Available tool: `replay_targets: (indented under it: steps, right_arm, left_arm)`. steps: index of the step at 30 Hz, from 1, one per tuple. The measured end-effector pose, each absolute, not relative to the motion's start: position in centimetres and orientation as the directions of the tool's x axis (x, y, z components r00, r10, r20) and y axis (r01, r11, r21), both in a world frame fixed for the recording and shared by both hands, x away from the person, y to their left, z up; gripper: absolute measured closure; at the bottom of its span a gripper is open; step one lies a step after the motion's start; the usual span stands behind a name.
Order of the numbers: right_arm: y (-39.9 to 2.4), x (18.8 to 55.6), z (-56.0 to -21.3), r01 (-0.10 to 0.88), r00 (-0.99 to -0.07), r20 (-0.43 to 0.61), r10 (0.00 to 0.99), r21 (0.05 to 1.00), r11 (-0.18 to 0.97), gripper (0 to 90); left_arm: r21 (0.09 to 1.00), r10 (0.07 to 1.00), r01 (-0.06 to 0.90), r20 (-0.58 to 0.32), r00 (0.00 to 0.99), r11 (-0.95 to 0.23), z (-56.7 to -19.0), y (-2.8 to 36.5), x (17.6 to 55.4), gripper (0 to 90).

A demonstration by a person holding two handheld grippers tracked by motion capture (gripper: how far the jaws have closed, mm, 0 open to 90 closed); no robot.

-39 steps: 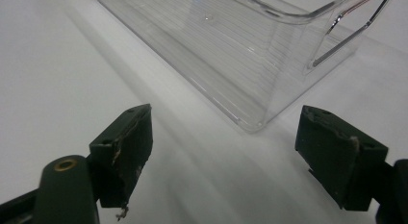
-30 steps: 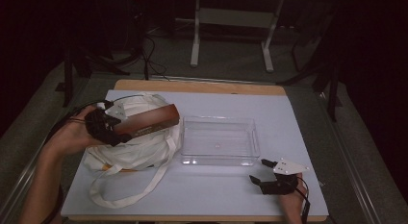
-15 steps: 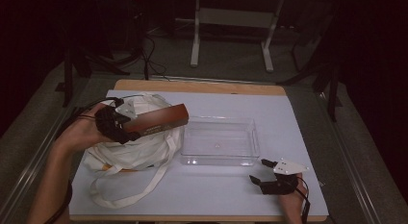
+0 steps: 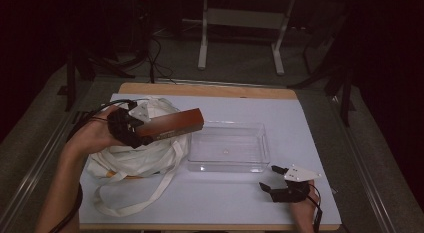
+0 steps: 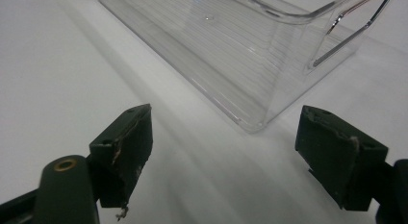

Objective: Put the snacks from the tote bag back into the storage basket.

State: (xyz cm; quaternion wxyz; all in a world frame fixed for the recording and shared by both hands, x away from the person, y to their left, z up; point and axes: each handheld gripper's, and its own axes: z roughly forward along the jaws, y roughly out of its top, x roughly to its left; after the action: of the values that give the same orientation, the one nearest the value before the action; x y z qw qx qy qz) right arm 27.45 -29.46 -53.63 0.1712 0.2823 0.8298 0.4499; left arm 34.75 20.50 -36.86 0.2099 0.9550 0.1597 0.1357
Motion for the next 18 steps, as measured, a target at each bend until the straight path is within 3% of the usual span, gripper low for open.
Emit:
replay_targets:
  steps: [18]
  right_arm:
    - [-29.5, 27.5, -53.6, 0.316, -0.784, -0.027, 0.62, 0.843, 0.436, 20.6]
  left_arm:
    - [0.441, 0.316, 0.203, 0.199, 0.928, -0.874, -36.4, 18.3, 35.3, 43.6]
